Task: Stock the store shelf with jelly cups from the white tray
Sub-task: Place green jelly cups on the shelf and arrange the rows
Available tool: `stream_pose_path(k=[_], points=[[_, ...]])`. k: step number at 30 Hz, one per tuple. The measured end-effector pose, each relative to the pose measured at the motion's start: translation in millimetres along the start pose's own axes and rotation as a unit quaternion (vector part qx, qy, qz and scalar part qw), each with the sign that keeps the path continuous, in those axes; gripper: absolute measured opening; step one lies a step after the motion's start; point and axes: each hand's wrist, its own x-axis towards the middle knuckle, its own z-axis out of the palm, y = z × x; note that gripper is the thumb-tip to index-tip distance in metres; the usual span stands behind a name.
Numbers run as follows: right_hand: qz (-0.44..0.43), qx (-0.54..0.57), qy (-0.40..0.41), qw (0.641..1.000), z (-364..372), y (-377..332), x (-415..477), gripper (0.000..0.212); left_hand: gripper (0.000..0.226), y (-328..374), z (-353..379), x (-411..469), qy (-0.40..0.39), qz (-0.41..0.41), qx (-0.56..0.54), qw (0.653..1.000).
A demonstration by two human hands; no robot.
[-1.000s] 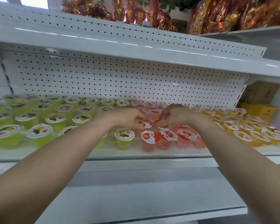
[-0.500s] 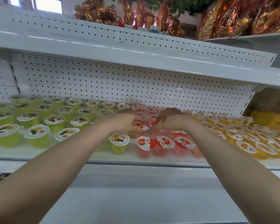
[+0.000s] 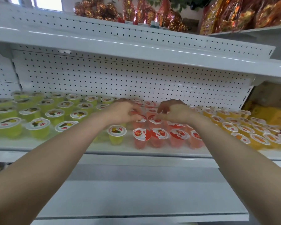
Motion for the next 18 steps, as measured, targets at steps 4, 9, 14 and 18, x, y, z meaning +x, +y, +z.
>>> stream_pose_path(k=[4,9,14,18], points=[[-0.015,0.038,-0.015,0.999,-5.2,1.6,-20.5,0.02,0.036,16.0,-3.1,-13.2,-0.043,0.026,0.001,0.999],[-0.003,0.064,-0.071,0.995,-4.6,-2.6,-39.2,0.033,0.069,21.6,7.4,-25.8,-0.093,0.028,0.034,0.995],[-0.005,0.002,-0.102,0.995,3.5,-14.6,-49.2,0.067,0.064,28.2,10.7,-31.9,-0.082,0.041,0.052,0.994],[-0.013,-0.006,-0.084,0.996,6.8,-20.7,-49.2,0.054,0.056,24.5,7.5,-32.6,-0.07,0.036,0.065,0.995]])
